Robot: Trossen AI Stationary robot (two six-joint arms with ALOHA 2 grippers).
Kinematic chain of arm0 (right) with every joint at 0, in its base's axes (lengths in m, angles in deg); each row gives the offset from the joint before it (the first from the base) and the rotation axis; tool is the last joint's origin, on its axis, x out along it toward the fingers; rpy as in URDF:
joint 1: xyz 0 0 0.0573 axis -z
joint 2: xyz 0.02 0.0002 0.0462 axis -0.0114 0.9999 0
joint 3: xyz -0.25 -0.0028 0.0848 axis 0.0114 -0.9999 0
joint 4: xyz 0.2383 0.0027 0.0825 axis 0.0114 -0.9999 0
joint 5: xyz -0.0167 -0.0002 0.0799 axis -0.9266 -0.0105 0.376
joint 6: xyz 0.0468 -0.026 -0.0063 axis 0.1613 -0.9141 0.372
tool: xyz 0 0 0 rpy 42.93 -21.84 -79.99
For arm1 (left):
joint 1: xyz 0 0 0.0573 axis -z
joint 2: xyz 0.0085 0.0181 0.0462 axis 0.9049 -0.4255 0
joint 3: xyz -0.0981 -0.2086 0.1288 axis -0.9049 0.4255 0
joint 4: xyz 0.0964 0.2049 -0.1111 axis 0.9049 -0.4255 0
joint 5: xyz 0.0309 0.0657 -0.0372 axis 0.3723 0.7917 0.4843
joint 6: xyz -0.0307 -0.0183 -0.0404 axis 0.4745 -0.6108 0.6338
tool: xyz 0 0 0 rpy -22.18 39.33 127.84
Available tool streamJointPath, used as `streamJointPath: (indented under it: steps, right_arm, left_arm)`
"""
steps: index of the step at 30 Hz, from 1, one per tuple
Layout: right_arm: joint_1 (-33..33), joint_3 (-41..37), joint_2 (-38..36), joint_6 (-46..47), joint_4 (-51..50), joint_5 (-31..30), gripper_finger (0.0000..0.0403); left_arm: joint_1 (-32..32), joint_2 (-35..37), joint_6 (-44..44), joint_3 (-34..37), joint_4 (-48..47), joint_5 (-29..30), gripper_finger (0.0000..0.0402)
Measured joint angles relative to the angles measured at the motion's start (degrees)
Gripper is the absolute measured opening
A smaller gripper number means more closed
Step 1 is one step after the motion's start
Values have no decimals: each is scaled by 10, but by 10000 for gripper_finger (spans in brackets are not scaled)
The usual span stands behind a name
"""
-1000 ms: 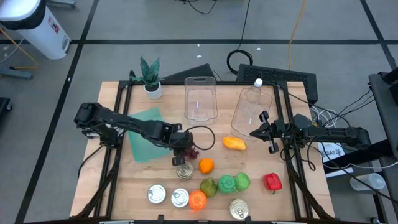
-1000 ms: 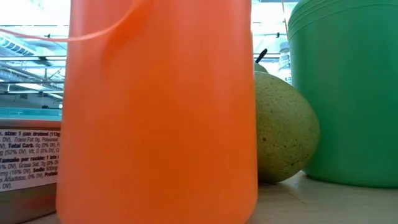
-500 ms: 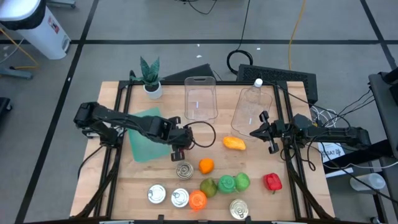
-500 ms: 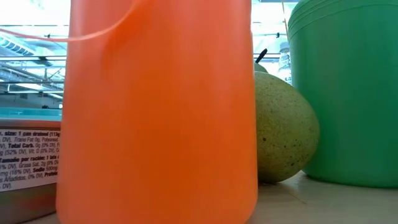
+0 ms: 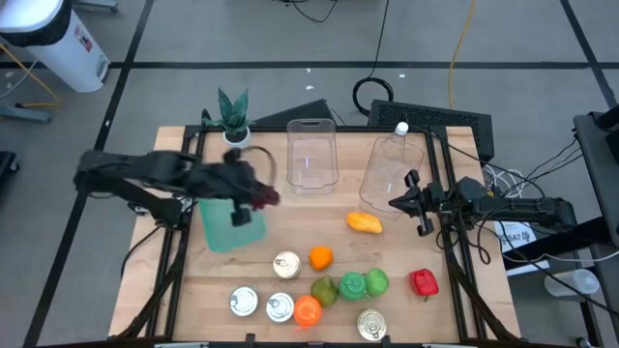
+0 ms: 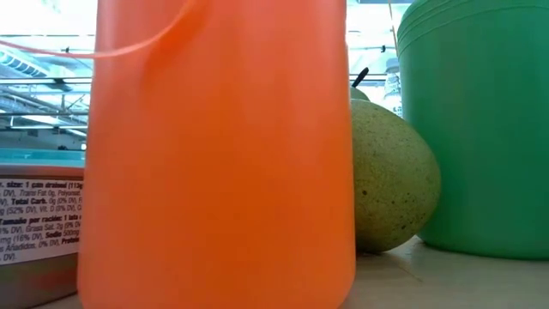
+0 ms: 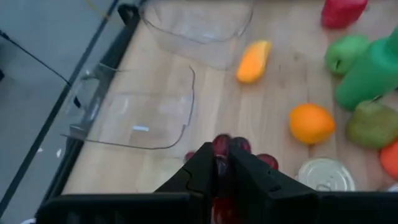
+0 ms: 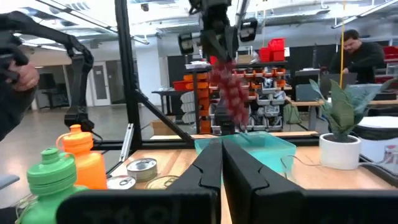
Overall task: Pick & Place Food Item
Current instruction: Put the purple grapes into the left transparent bin
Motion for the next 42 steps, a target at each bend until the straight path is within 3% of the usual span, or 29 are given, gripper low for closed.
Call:
streamJointPath:
  steps: [10, 18, 30, 42]
  right_arm:
    - [0, 0, 0, -1, -3, 0, 4]
    - [0, 0, 0, -3, -4, 0, 4]
    - [0, 0, 0, -11, -5, 0, 4]
    - [0, 0, 0, -11, -6, 0, 4]
  left_arm:
    - [2, 240, 42, 174, 114, 34, 49]
    - [2, 379, 113, 299, 133, 62, 49]
    - [1, 491, 117, 430, 211, 57, 49]
    - [2, 537, 36, 546, 405, -17, 49]
